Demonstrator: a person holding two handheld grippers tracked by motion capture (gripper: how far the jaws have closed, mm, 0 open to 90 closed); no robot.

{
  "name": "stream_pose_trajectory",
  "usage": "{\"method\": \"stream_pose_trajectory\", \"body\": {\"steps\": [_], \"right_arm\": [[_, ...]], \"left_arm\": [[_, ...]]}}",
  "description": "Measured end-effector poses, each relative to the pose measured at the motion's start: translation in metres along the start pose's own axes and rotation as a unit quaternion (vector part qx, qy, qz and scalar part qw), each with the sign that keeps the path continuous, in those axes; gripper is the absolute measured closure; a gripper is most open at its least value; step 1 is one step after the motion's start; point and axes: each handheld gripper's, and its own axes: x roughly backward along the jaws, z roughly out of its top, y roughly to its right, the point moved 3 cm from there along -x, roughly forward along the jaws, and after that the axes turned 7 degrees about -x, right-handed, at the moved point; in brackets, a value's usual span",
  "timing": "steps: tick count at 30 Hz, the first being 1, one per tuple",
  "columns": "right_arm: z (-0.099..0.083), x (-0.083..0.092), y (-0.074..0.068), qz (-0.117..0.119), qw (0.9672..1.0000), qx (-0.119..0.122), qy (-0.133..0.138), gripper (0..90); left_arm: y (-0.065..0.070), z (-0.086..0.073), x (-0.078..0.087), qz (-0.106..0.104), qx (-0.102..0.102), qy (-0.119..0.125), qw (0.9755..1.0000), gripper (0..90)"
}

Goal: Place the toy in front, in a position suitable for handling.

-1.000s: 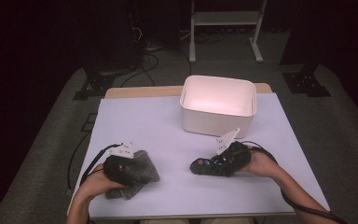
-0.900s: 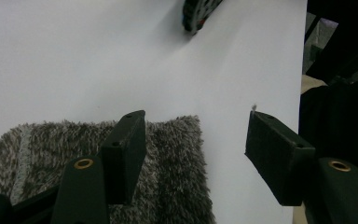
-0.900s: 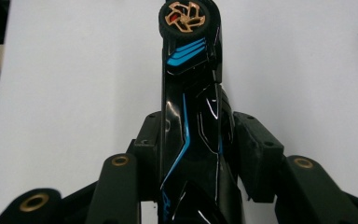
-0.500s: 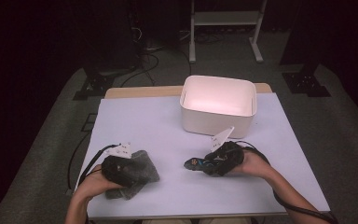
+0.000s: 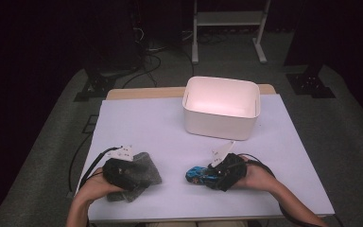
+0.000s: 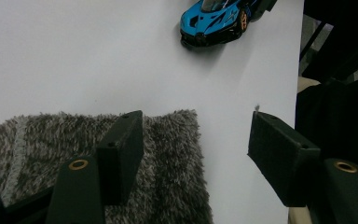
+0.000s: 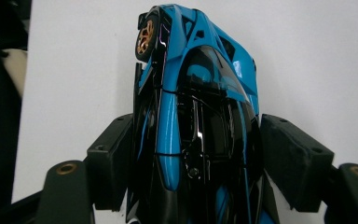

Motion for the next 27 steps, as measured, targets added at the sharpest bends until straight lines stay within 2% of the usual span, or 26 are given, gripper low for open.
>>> {"method": "stream_pose_trajectory", "body": {"steps": [3,5,7,9,10,12,15,17,21,27], "right_arm": [[-0.001,-0.001,-0.004,-0.017,0.9998,0.005,0.0,28.2],[-0.001,-0.001,-0.008,-0.026,0.9997,0.002,0.0,26.6],[-0.002,0.0,-0.01,-0.017,0.9998,0.0,0.004,26.5],[-0.002,0.004,-0.012,0.009,0.9998,-0.002,0.016,31.2],[-0.001,0.005,-0.013,0.001,0.9999,-0.005,0.014,25.0],[-0.003,0.003,-0.012,-0.004,1.0,-0.003,-0.005,23.8],[-0.004,0.008,-0.008,0.012,0.9998,-0.014,-0.004,23.8],[-0.002,0.014,-0.003,0.014,0.9997,-0.019,0.004,23.7],[0.007,0.039,0.011,0.013,0.9987,-0.041,0.026,22.9],[0.018,0.062,0.029,-0.005,0.9985,-0.045,0.032,20.4]], "left_arm": [[0.001,0.002,0.003,-0.002,0.003,0.015,0.9999,34.1],[0.001,0.004,0.004,0.006,0.002,0.015,0.9999,32.1],[0.002,0.004,0.004,0.007,0.0,0.013,0.9999,30.5],[0.002,0.004,0.003,0.011,0.0,0.009,0.9999,29.1],[0.002,0.004,0.003,0.012,-0.003,0.006,0.9999,28.1],[0.002,0.004,0.002,0.015,-0.002,0.004,0.9999,26.3],[0.002,0.004,0.003,0.02,-0.003,0.005,0.9998,23.9],[0.001,0.005,0.003,0.025,-0.003,0.006,0.9997,22.5],[-0.001,0.005,0.003,0.027,0.0,0.01,0.9996,19.4],[-0.001,0.002,0.003,0.032,0.002,0.004,0.9995,18.1]]}}
